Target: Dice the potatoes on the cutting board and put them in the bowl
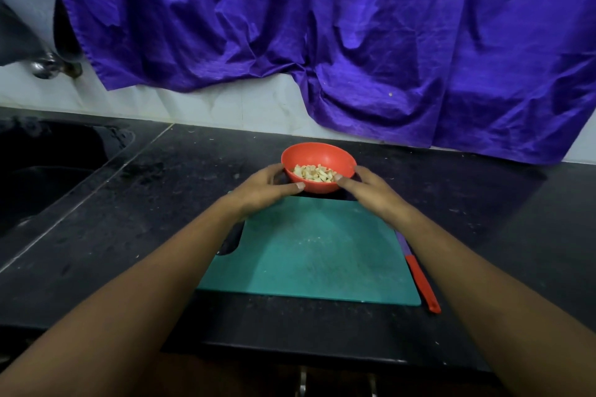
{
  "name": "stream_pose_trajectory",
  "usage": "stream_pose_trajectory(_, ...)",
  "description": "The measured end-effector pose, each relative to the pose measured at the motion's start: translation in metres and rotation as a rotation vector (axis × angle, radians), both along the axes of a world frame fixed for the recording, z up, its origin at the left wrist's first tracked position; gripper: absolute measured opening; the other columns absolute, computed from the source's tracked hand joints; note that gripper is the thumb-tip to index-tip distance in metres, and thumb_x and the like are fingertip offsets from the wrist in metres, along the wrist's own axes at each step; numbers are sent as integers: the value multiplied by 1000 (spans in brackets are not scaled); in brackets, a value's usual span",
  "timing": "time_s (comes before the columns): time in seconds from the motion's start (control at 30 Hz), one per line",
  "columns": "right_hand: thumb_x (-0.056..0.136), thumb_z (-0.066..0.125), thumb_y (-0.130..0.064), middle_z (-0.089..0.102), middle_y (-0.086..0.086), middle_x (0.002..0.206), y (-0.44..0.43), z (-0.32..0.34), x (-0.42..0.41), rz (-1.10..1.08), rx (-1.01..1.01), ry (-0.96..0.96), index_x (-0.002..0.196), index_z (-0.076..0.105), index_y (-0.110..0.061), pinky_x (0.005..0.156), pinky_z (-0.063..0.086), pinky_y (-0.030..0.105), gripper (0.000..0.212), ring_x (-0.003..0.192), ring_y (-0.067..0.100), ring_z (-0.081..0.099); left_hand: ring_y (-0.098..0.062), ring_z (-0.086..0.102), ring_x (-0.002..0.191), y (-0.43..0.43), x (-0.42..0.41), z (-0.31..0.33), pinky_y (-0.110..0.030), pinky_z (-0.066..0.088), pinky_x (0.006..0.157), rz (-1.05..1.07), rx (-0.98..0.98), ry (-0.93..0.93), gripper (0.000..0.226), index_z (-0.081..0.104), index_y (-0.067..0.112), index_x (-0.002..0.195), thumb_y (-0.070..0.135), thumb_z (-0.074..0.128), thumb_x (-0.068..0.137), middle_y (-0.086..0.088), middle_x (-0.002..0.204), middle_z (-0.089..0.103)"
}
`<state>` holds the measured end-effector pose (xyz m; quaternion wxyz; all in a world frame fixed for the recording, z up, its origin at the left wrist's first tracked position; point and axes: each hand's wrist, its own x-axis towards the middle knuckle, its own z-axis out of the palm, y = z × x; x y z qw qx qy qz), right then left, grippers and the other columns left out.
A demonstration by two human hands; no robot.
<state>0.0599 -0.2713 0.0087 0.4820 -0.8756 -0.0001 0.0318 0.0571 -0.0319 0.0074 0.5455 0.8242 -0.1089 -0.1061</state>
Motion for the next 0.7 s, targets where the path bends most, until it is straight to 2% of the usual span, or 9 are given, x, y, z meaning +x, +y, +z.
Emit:
stream_pose_trajectory(0.07, 98, 62, -52, 46, -3, 156, -3, -1, -4, 6, 3, -16, 156, 39, -26, 108, 39, 35, 69, 136, 17, 47, -7, 47, 132, 6, -1, -1, -10, 43, 87, 0, 23, -21, 70, 39, 19, 155, 29, 73, 95, 6, 150, 49)
stream_pose_trajectory(0.13, 99, 62, -50, 38, -3, 161, -7, -2, -17, 51, -72, -79, 159, 31, -27, 109, 34, 32, 72, 144, 17, 38, -10, 39, 141, 17, -7, -3, -22, 37, 104, 8, 190, -96, 79, 32, 17, 159, 37, 72, 94, 11, 151, 41)
stream_pose_trajectory(0.23, 93, 56, -68, 14, 0, 171, -13, -15, -35, 141, -455, -62, 164, 15, -25, 123, 23, 40, 93, 156, 21, 18, -20, 24, 153, 33, -20, -15, -36, 26, 121, -47, 613, -183, 94, 25, 17, 162, 58, 69, 89, -1, 168, 24)
stream_pose_trajectory(0.3, 89, 50, -77, 5, 3, 173, -17, -26, -39, 201, -681, -1, 165, 9, -22, 127, 16, 42, 102, 158, 22, 10, -23, 19, 155, 40, -28, -23, -40, 22, 125, -93, 757, -176, 95, 28, 17, 160, 66, 65, 88, -6, 169, 21)
stream_pose_trajectory(0.4, 91, 40, -80, 5, 7, 172, -15, -34, -42, 220, -818, 7, 165, 13, -21, 127, 9, 42, 99, 158, 24, 7, -23, 17, 156, 42, -29, -29, -41, 20, 126, -107, 821, -199, 95, 31, 17, 160, 70, 62, 87, -9, 169, 19)
stream_pose_trajectory(0.53, 90, 32, -83, 7, 7, 172, -6, -35, -44, 193, -879, -10, 164, 15, -21, 127, 11, 46, 98, 158, 24, 7, -24, 14, 156, 44, -23, -29, -41, 17, 127, -135, 833, -220, 97, 28, 19, 161, 71, 61, 87, -8, 170, 15)
stream_pose_trajectory(0.7, 89, 34, -84, 8, 6, 172, -4, -31, -46, 194, -895, 29, 164, 17, -22, 127, 14, 46, 99, 158, 23, 9, -23, 14, 157, 48, -17, -31, -43, 17, 127, -167, 838, -219, 102, 27, 20, 161, 75, 61, 83, -7, 170, 15)
